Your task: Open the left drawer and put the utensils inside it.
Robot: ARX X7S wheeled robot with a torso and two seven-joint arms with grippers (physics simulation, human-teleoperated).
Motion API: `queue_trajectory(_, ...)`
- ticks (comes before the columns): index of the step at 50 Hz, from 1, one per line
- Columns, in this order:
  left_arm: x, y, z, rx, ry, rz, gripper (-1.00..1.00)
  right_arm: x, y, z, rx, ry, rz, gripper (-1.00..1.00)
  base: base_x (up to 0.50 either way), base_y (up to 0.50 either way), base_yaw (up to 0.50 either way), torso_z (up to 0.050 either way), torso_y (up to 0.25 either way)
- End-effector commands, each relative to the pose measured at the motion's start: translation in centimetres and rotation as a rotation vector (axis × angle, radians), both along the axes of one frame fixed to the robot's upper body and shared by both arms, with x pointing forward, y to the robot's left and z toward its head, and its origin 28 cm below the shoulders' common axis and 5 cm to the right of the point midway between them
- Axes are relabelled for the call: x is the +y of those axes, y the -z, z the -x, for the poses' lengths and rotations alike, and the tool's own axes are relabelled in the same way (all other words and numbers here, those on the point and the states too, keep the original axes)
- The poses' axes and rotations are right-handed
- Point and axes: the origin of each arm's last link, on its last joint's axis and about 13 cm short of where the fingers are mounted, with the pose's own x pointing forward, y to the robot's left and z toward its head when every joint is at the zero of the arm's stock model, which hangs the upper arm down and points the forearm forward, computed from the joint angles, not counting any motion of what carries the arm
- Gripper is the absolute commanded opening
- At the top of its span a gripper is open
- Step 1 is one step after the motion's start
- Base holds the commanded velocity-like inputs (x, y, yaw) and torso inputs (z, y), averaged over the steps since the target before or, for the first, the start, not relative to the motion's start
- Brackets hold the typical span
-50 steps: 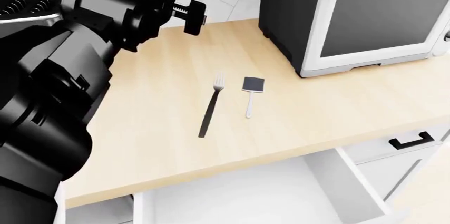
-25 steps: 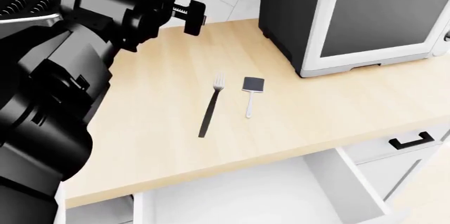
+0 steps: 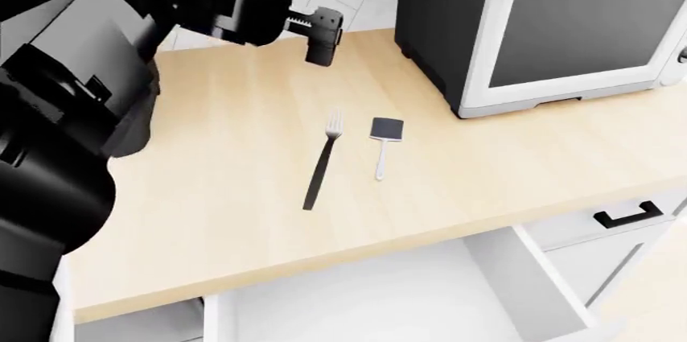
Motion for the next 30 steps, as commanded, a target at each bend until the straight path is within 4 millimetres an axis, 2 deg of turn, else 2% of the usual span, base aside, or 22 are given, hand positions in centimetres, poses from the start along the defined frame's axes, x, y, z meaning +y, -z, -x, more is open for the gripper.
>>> queue_trajectory(1, -1.4, -1.4, 2.3, 0.174, 0.037, 0.002, 1.0, 0.1, 0.3, -0.5, 0.004, 0.0, -0.017, 1.0, 0.0, 0.0, 0.0, 0.0, 0.0)
queue_trajectory(7, -2.1, -1.7, 3.1, 0.236, -0.005, 0.027, 1.0, 0.2, 0.5, -0.7, 0.004, -0.007, -0.019, 1.0, 0.0, 0.0, 0.0, 0.0, 0.0)
queue_trajectory(13, -2.5, -1.3, 3.1, 0.243, -0.042, 0.063, 1.0, 0.4, 0.7, -0.9, 0.006, -0.017, -0.023, 1.0, 0.0, 0.0, 0.0, 0.0, 0.0)
queue_trajectory(20, -2.9, -0.3, 2.8, 0.272, -0.061, 0.102, 1.0, 0.5, 0.8, -1.1, 0.012, -0.02, -0.022, 1.0, 0.0, 0.0, 0.0, 0.0, 0.0)
queue_trajectory(30, -3.8, 1.9, 2.4, 0.246, -0.101, 0.04, 1.0, 0.7, 1.0, -1.5, 0.017, -0.025, -0.028, 1.0, 0.0, 0.0, 0.0, 0.0, 0.0)
